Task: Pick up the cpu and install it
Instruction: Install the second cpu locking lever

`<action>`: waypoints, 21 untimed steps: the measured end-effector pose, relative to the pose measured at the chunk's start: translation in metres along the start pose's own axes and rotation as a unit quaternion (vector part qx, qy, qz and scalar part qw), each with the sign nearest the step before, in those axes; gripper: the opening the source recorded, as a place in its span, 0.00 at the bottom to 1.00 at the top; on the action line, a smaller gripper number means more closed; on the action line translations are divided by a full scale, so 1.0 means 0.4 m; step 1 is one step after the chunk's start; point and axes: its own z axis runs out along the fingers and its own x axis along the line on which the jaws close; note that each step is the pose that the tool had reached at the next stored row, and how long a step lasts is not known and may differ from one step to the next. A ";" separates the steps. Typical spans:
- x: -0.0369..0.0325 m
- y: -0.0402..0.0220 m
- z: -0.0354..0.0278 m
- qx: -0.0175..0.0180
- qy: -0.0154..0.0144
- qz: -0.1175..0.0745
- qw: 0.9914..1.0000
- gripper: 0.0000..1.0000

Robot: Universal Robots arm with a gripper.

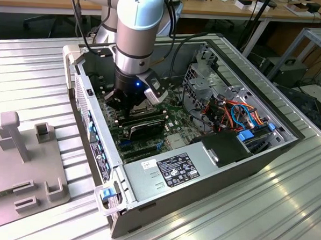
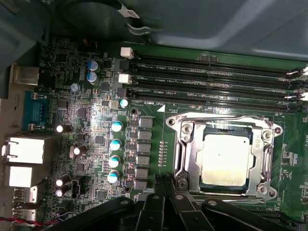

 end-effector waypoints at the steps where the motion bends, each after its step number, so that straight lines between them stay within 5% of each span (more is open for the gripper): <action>1: 0.000 0.000 0.000 0.000 0.000 0.000 1.000 0.11; 21: 0.000 -0.003 0.002 0.000 0.000 -0.001 1.000 0.11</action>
